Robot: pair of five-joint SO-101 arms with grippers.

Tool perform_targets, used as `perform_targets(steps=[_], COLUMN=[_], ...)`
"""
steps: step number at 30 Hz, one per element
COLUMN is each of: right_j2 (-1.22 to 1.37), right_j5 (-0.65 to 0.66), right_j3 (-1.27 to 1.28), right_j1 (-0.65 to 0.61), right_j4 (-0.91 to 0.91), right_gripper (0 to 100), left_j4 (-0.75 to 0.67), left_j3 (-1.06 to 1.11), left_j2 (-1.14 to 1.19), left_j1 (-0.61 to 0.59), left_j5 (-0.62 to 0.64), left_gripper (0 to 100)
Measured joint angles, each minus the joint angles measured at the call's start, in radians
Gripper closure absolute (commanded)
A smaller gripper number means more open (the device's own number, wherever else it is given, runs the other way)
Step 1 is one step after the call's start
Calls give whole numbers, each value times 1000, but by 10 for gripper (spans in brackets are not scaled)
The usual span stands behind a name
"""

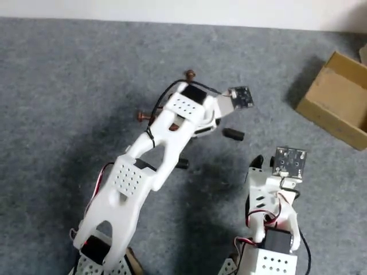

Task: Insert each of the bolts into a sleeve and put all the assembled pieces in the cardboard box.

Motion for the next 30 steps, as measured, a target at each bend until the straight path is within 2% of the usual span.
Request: perform_targets(steps=[7,13,21,30], right_j2=[0,0,0,0], right_j5=[3,3,3,3], right_j3=[0,0,0,0], right_j1=[0,0,0,0], right_j4=[0,0,-2,-2], right_gripper=[892,892,892,892], left_j4=[52,117,350,396], left_j3=[0,-23,-209,-213], left_j2=[2,2,11,-120], left_j1=[-14,-58,-98,-120], left_j5=[14,147,368,485], left_gripper=[994,994,994,994])
